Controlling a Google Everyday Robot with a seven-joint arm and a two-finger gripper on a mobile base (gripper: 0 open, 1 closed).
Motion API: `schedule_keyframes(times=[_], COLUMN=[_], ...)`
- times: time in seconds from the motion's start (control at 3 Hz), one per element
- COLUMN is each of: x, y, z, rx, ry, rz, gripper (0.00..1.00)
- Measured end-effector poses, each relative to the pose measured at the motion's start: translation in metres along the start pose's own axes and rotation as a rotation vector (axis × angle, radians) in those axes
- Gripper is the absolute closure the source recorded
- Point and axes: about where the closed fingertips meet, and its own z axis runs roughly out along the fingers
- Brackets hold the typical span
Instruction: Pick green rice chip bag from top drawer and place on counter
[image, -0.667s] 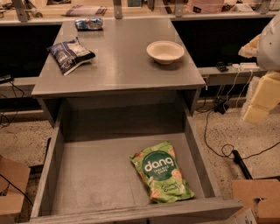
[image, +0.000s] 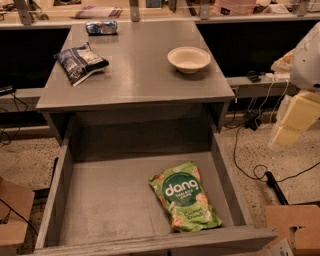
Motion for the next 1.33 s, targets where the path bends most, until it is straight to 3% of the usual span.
schedule_keyframes(times=[0.33, 0.67, 1.33], x=[-0.003, -0.011, -0.016], y=[0.006, 0.019, 0.031], z=[0.029, 0.061, 0.107], rx=[-0.012, -0.092, -0.174], ry=[-0.028, -0.079, -0.115], rz=[0.027, 0.034, 0.077], gripper=[0.00, 0.00, 0.00])
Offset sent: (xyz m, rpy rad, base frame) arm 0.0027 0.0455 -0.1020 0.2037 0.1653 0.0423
